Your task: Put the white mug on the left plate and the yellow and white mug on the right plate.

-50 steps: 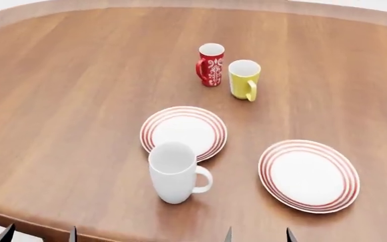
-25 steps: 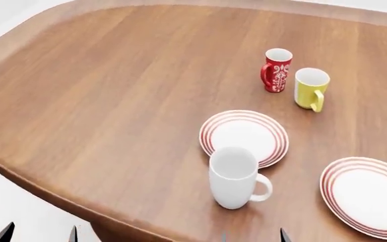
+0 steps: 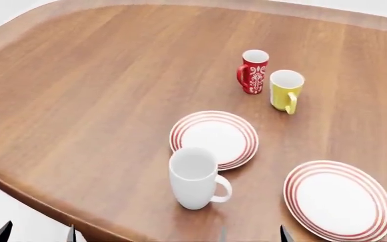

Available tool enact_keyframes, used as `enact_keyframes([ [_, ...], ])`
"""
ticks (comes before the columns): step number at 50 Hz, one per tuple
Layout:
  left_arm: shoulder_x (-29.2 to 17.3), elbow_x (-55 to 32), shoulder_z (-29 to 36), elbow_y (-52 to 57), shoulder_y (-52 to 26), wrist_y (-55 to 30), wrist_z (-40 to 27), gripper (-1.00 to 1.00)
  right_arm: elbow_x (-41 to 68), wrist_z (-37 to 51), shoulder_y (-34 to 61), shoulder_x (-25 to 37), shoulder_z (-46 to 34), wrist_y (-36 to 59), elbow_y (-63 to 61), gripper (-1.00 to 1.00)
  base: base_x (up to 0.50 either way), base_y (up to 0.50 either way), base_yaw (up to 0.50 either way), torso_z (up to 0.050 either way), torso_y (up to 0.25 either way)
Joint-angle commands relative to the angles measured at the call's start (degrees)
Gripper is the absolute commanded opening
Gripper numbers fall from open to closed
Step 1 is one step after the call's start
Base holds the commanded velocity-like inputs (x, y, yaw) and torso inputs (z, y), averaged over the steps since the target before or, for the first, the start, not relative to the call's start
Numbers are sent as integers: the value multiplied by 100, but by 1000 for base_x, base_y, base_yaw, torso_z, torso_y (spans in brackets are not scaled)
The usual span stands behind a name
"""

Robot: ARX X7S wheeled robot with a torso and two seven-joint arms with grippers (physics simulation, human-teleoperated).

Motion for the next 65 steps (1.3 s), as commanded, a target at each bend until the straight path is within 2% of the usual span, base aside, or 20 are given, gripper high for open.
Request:
enact_keyframes([
  [1,-54,-59,43,54,1,-14,-50,100,171,-14,-38,67,9,-148,-82,100,156,-475,0,0,0],
  [10,-105,-98,65,157,68,-13,-92,100,-31,206,-129,109,11,-273,-236,100,144,-437,0,0,0],
  [17,-334,-139,-102,758,-78,-351,-186,100,219,387,-155,312,258,185,-880,100,115,38,0,0,0],
  [21,-372,-380,-263,882,-64,-392,-209,100,137,435,-86,340,215,320,-691,100,475,156,0,0,0],
  [28,-440,-491,-347,1035,84,-368,-271,100,228,430,-118,259,257,-24,-439,100,0,0,0,0,0],
  [65,-574,-627,-330,1079,98,-344,-444,100,374,609,-163,352,247,-116,-504,100,454,176,0,0,0],
])
